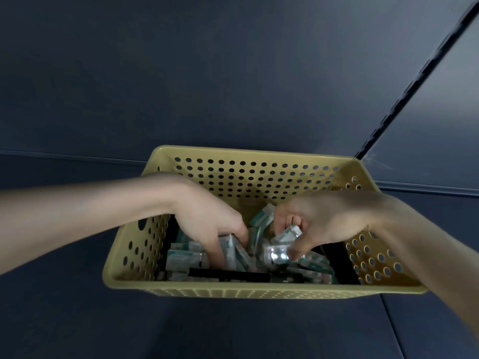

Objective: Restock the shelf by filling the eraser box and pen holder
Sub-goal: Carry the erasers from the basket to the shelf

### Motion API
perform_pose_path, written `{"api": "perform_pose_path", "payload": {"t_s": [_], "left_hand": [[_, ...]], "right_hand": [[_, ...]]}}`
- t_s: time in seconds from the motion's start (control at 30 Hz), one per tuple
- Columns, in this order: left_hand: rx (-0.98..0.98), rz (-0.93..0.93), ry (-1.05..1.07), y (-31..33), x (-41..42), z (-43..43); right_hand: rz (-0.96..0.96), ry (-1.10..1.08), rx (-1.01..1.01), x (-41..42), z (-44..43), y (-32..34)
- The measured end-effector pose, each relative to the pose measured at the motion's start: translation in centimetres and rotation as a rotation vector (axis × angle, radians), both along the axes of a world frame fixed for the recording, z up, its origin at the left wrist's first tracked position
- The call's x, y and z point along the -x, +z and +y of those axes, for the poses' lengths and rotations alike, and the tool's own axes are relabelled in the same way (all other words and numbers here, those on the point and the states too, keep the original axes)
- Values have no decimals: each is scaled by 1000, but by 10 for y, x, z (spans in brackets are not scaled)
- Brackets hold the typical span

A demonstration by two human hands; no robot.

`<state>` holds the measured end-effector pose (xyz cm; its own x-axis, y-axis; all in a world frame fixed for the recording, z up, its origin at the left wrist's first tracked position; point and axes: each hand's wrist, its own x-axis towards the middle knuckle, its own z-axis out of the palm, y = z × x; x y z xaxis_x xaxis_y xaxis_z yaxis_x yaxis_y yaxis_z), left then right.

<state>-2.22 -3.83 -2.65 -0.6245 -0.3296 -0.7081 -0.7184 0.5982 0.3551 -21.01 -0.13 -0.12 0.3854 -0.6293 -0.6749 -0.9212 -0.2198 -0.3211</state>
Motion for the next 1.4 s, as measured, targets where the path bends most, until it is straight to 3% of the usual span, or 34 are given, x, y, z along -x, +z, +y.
{"api": "perform_pose_path", "payload": {"t_s": [0.23, 0.37, 0.57, 0.73, 0.93, 1.07, 1.17, 1.4], "left_hand": [[69, -27, -27, 5, 4, 2], [-4, 114, -31, 13, -3, -4], [73, 272, 157, 16, -13, -7], [183, 439, 388, 26, -17, -4], [-108, 808, 840, 29, -25, 9], [-305, 996, 1059, 36, -21, 18], [-351, 1062, 1096, 42, -14, 30], [-364, 1119, 1086, 43, 0, 55]], "right_hand": [[-83, -87, 35, 4, -3, -2], [-122, -116, 19, 4, -3, -3], [-178, -196, 78, 8, -5, -2], [-435, -388, 23, 12, -5, 1], [-696, -541, 23, 12, 2, 12], [-1014, -666, -86, 8, 11, 18], [-1192, -730, -117, 2, 19, 23], [-1337, -816, -18, -11, 46, 25]]}}
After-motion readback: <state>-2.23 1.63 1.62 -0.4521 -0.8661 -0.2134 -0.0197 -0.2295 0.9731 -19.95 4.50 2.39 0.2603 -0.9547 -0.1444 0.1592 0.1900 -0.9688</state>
